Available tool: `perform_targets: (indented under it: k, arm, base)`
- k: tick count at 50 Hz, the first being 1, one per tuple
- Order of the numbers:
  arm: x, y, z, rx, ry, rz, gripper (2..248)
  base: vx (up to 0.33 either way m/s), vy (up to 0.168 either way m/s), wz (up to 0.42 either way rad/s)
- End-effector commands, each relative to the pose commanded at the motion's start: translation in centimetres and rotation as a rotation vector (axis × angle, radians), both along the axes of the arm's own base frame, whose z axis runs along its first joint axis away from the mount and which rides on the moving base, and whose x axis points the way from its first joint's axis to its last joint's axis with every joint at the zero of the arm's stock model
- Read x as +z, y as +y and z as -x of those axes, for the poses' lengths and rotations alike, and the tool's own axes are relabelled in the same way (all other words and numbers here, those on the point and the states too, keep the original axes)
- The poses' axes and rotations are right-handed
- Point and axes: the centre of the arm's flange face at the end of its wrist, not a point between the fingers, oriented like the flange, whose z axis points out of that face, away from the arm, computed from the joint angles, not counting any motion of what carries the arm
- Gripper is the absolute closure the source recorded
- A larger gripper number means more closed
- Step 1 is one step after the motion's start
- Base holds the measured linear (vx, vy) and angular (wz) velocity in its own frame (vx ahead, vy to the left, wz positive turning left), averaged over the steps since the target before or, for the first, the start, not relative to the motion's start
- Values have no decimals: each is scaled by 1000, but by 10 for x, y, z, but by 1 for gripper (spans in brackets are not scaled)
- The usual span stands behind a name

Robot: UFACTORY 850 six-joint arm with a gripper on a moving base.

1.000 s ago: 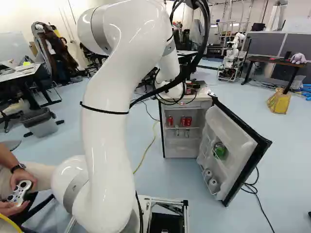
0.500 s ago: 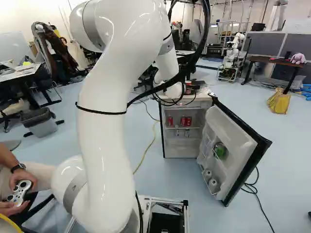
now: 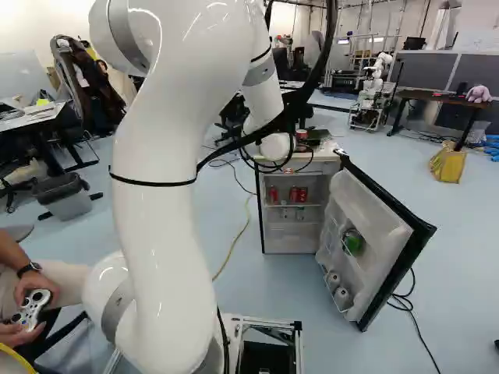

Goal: Grab a drink from the fridge

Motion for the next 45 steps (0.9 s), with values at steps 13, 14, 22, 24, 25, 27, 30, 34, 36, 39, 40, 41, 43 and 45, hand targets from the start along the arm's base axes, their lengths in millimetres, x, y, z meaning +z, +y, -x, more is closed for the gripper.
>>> perform_targets:
  k: [13, 14, 22, 24, 25, 27, 30, 34, 36, 39, 40, 41, 43, 45]
  arm:
    - [6, 3, 19, -7, 2, -1, 3]
    - [8, 3, 20, -8, 2, -1, 3]
    - [17, 2, 35, -19, -7, 3, 3]
    - [19, 2, 38, -23, -9, 4, 3]
    - [21, 1, 40, -25, -10, 4, 3]
    - [23, 0, 43, -29, -13, 5, 3]
    - [27, -1, 49, -36, -17, 7, 3]
    - [32, -4, 56, -46, -23, 10, 3]
    - [34, -5, 60, -51, -25, 11, 3]
    - [37, -8, 65, -60, -27, 12, 3]
    - [38, -9, 67, -63, -27, 12, 3]
    - [39, -10, 68, -66, -27, 12, 3]
    - [41, -12, 72, -75, -25, 10, 3]
    - [43, -14, 75, -83, -23, 9, 3]
  base:
    - [0, 0, 0]
    - [0, 0, 0]
    - [0, 0, 0]
    - [0, 0, 0]
    - [0, 0, 0]
    - [0, 0, 0]
    - [0, 0, 0]
    - [0, 0, 0]
    - [0, 0, 0]
    - [0, 0, 0]
    - [0, 0, 0]
    - [0, 0, 0]
    - [0, 0, 0]
    - [0, 0, 0]
